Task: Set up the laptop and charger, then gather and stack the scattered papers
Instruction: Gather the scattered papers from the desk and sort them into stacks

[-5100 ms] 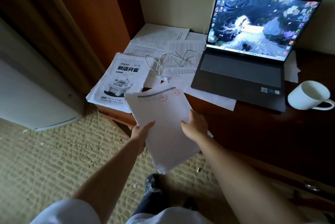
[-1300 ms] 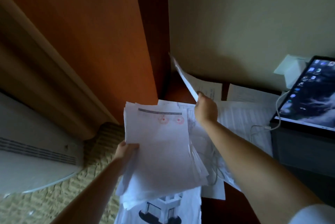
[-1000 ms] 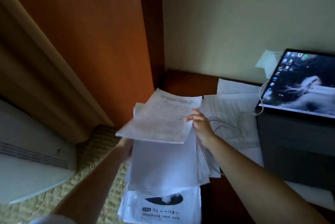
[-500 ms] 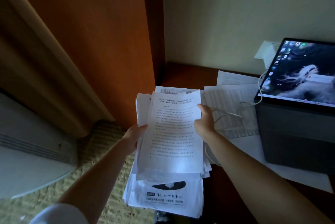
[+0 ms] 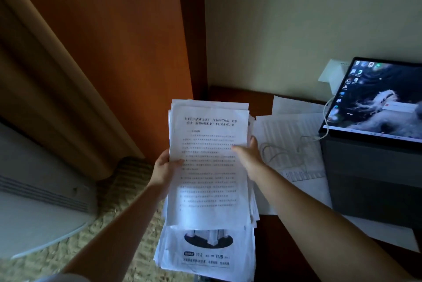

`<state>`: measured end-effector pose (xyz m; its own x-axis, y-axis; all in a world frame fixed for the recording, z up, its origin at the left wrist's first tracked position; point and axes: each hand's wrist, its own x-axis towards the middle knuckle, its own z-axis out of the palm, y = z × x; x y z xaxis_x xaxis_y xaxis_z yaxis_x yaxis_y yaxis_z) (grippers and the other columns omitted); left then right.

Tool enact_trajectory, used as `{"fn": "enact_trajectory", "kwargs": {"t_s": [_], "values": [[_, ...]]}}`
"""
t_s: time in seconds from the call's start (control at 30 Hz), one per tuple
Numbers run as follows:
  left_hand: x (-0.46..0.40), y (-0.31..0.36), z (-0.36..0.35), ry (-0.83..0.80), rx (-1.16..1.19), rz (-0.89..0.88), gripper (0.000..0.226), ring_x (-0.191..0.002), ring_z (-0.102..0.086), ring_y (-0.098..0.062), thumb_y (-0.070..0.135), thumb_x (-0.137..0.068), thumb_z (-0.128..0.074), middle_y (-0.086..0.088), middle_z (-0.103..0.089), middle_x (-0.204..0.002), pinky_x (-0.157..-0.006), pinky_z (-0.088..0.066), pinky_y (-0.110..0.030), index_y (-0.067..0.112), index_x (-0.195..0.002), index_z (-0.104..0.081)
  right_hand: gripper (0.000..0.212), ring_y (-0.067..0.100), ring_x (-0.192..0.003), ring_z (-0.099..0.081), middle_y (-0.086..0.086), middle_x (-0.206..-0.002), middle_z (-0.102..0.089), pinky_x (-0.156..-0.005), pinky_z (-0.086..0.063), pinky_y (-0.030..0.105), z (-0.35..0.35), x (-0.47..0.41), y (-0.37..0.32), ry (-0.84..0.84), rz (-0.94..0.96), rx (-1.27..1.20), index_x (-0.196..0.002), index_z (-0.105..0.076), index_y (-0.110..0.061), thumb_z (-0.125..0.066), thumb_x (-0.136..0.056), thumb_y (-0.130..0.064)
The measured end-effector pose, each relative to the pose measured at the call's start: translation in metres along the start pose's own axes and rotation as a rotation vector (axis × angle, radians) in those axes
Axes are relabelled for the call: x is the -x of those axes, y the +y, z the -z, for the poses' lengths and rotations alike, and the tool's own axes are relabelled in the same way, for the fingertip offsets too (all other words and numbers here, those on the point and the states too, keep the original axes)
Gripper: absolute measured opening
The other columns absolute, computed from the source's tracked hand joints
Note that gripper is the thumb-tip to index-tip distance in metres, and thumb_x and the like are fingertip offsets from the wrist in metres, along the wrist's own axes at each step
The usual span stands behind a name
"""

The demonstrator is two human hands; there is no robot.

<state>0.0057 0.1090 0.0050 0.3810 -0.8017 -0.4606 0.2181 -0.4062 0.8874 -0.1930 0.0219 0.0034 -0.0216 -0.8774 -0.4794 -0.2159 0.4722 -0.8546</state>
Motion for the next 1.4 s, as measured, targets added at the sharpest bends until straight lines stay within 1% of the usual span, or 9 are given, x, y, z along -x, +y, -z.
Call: {"fn": "enact_trajectory", "kwargs": {"t_s": [0.1,0.3,0.53,0.7,0.83,0.97,1.1,1.23,1.4], "values": [[0.008,0.033,0.000,0.031,0.024,-0.126,0.031,-0.082,-0.062,-0.028,-0.011,-0.084,-0.050,-0.009,-0.065,-0.091,-0.075,-0.055,-0.040,0.008,-0.107,-0.060,0.036,0.022,-0.097,-0.063,0.002,-0.108,-0.065,-0.068,-0.047,0.025,0.003,0.014,-0.023,0.074,0.182,-0.149,-0.115,-0.053,-0.018,-0.061,-0.083,-0.003],[0.034,0.069,0.000,-0.002,0.053,-0.401,0.027,-0.082,-0.067,-0.014,-0.006,-0.082,-0.063,0.001,-0.067,-0.091,-0.067,-0.056,-0.026,0.014,-0.100,-0.059,0.045,0.013,-0.106,-0.061,-0.004,-0.115,-0.062,-0.089,-0.048,0.029,0.005,0.057,-0.057,0.165,0.570,-0.347,-0.121,-0.047,-0.018,-0.059,-0.080,-0.002],[0.051,0.074,0.013,-0.060,0.035,-0.484,0.052,-0.095,-0.070,-0.020,0.004,-0.068,-0.079,-0.009,-0.069,-0.105,-0.071,-0.059,-0.030,0.002,-0.114,-0.058,0.064,0.007,-0.117,-0.053,-0.002,-0.132,-0.054,-0.099,-0.041,0.022,0.002,0.082,-0.064,0.146,0.639,-0.279,-0.137,-0.037,-0.012,-0.058,-0.077,-0.015],[0.063,0.093,0.008,-0.047,0.058,-0.576,0.043,-0.085,-0.070,-0.013,0.001,-0.070,-0.078,-0.002,-0.067,-0.098,-0.063,-0.056,-0.023,0.021,-0.101,-0.056,0.053,0.004,-0.129,-0.042,-0.005,-0.140,-0.047,-0.108,-0.033,0.020,-0.005,0.094,-0.079,0.208,0.702,-0.280,-0.139,-0.039,-0.014,-0.059,-0.092,-0.026],[0.069,0.100,0.006,-0.040,0.037,-0.650,0.042,-0.083,-0.070,-0.009,0.006,-0.070,-0.080,0.001,-0.067,-0.096,-0.061,-0.056,-0.021,0.025,-0.099,-0.056,0.048,0.012,-0.106,-0.054,-0.004,-0.109,-0.059,-0.090,-0.041,0.025,-0.010,0.101,-0.090,0.388,0.679,-0.317,-0.113,-0.054,-0.011,-0.055,-0.085,-0.050],[0.070,0.110,0.004,0.088,0.014,-0.716,0.034,-0.097,-0.066,-0.017,0.046,-0.075,-0.074,0.003,-0.066,-0.106,-0.080,-0.054,-0.031,0.035,-0.103,-0.058,0.022,0.003,-0.087,-0.054,-0.010,-0.098,-0.059,-0.067,-0.036,0.004,-0.009,0.103,-0.114,0.514,0.611,-0.405,-0.096,-0.056,-0.020,-0.062,-0.087,-0.039],[0.076,0.124,-0.011,0.293,0.044,-0.754,0.017,-0.086,-0.055,0.000,0.031,-0.096,-0.052,0.014,-0.058,-0.093,-0.067,-0.041,-0.002,0.019,-0.105,-0.059,0.014,0.010,-0.080,-0.055,-0.004,-0.090,-0.059,-0.071,-0.038,0.022,-0.010,0.097,-0.115,0.546,0.612,-0.362,-0.097,-0.055,-0.023,-0.064,-0.087,-0.027],[0.065,0.123,-0.009,0.371,0.092,-0.672,0.015,-0.084,-0.053,0.001,0.017,-0.098,-0.045,0.015,-0.057,-0.089,-0.066,-0.040,-0.002,0.018,-0.103,-0.060,0.031,0.002,-0.079,-0.054,-0.009,-0.082,-0.057,-0.076,-0.038,0.015,-0.005,0.098,-0.106,0.362,0.679,-0.389,-0.114,-0.047,-0.024,-0.064,-0.089,-0.031],[0.055,0.121,-0.010,0.422,0.079,-0.665,0.015,-0.071,-0.053,-0.003,0.028,-0.097,-0.050,0.009,-0.058,-0.078,-0.063,-0.042,-0.012,0.020,-0.091,-0.061,0.097,-0.011,-0.098,-0.052,-0.005,-0.105,-0.056,-0.085,-0.034,0.000,-0.001,0.093,-0.083,0.124,0.827,-0.137,-0.146,-0.020,-0.025,-0.081,-0.070,-0.022]]}}
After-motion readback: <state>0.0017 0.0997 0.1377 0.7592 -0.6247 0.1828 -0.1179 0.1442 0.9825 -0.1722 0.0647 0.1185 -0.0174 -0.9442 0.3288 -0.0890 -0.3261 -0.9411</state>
